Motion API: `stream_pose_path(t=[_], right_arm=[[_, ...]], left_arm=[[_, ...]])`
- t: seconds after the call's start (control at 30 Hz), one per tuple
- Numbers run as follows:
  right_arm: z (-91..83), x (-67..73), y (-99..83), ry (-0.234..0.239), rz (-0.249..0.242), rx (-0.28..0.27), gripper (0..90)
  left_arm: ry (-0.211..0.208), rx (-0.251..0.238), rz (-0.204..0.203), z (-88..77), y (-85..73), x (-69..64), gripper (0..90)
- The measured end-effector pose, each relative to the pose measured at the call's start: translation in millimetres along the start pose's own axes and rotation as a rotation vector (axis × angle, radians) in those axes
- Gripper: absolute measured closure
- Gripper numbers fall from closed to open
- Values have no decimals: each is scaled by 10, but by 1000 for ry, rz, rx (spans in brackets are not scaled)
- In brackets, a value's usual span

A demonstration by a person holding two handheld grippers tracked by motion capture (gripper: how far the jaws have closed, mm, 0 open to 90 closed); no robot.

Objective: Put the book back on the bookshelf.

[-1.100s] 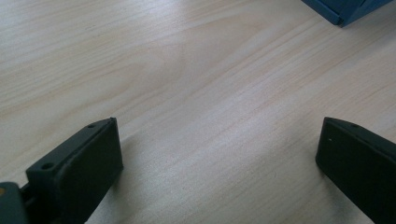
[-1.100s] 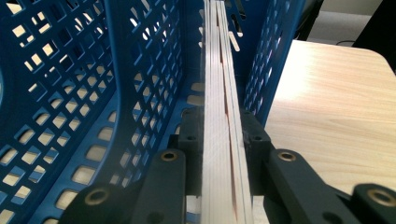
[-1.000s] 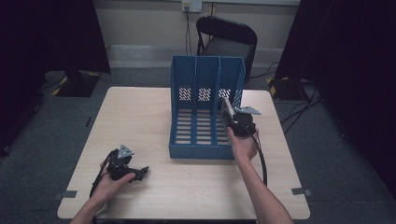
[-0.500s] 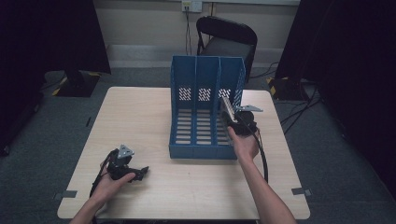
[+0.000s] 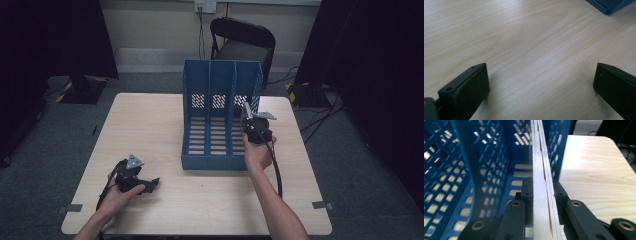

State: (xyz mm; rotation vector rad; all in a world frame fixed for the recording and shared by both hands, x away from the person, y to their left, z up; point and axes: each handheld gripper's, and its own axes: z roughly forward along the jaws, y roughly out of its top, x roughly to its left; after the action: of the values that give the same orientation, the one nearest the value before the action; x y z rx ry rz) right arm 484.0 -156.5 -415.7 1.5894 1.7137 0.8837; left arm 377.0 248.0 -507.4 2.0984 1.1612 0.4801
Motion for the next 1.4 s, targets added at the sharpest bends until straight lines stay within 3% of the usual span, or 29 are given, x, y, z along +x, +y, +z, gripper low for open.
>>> stream_pose_path(t=[0.33, 0.47, 0.7, 0.87, 0.93, 1.03, 1.2, 1.4], right_arm=[[25, 20, 20, -25, 12, 0, 766], [21, 11, 20, -25, 46, 1, 765], [11, -15, 11, -8, 38, -3, 756], [-105, -70, 59, -9, 9, -45, 720], [-143, -109, 67, 2, 19, -40, 710], [-160, -111, 56, 15, 7, -36, 743], [-162, -59, 56, -18, -3, -36, 759], [-162, -57, 53, -14, -4, -40, 740]], left_arm=[[0, 0, 0, -1, 0, 0, 0], [1, -2, -1, 0, -2, -3, 0], [-2, 3, 6, -7, -5, -1, 0], [-2, 2, 4, -9, -7, -4, 0], [-3, 2, 4, -9, -7, -4, 0], [-2, 2, 5, -9, -7, -3, 0], [-2, 2, 4, -9, -7, -4, 0], [-3, 0, 5, -11, -11, -5, 0]])
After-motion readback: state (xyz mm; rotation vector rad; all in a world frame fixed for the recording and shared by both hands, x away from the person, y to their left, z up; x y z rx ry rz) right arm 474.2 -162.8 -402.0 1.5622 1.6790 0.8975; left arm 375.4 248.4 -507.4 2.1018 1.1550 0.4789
